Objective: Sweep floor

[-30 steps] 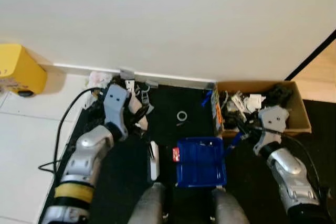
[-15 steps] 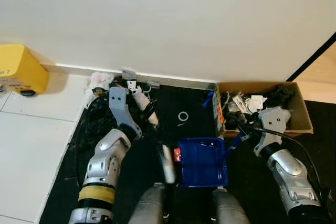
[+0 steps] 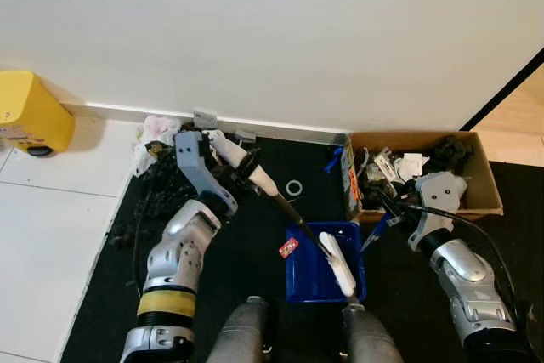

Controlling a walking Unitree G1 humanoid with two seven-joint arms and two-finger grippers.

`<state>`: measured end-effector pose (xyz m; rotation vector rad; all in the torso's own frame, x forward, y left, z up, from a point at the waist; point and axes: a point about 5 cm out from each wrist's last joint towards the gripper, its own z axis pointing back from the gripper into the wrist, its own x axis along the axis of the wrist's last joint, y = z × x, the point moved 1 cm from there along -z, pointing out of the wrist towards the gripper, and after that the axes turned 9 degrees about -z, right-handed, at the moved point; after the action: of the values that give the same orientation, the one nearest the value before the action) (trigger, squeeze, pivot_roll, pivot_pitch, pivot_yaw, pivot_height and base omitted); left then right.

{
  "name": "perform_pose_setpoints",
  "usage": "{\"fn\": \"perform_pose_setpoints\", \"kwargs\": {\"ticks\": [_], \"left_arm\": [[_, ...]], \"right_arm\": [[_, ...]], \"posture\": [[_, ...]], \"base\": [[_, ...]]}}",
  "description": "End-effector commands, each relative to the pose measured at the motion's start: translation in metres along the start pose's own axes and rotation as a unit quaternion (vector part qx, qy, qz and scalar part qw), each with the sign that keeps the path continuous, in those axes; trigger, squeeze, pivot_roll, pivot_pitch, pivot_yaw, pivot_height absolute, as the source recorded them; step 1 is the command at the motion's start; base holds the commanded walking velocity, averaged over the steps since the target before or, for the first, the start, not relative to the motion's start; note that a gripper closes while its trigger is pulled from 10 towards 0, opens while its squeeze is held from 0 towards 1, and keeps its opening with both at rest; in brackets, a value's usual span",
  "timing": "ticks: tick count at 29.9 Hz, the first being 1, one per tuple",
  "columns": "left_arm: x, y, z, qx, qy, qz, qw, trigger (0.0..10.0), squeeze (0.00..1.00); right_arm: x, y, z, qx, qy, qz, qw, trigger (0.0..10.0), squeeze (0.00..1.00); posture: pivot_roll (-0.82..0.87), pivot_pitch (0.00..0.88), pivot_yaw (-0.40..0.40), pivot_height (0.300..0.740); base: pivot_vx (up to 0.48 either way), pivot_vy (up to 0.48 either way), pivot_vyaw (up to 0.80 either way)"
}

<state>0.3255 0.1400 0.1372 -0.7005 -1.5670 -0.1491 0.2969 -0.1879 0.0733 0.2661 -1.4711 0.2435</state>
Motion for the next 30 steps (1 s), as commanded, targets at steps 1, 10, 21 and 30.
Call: {"fn": "perform_pose_setpoints", "kwargs": {"ticks": [1, 10, 21, 30], "left_arm": [[0.012, -0.005, 0.001, -0.038, -0.005, -0.032, 0.999, 10.0, 0.0], [0.044, 0.013, 0.022, -0.075, 0.057, -0.202, 0.975, 10.0, 0.0], [0.004, 0.022, 0.005, -0.064, 0.064, -0.254, 0.963, 10.0, 0.0], [-0.04, 0.007, -0.01, -0.074, 0.102, -0.217, 0.968, 10.0, 0.0]], "right_arm": [[-0.027, 0.013, 0.007, 0.022, 0.052, -0.032, 0.998, 10.0, 0.0], [-0.029, 0.014, 0.008, 0.021, 0.054, -0.035, 0.998, 10.0, 0.0], [-0.025, 0.014, 0.004, 0.023, 0.052, -0.035, 0.998, 10.0, 0.0], [-0.019, 0.009, 0.01, 0.018, 0.041, -0.032, 0.998, 10.0, 0.0]], "posture": [[0.09, 0.254, 0.037, 0.74], [0.11, 0.262, 0.036, 0.74], [0.09, 0.275, 0.009, 0.74], [0.04, 0.3, 0.006, 0.74]], "base": [[0.0, 0.0, 0.0], [0.0, 0.0, 0.0], [0.0, 0.0, 0.0], [0.0, 0.0, 0.0]]}}
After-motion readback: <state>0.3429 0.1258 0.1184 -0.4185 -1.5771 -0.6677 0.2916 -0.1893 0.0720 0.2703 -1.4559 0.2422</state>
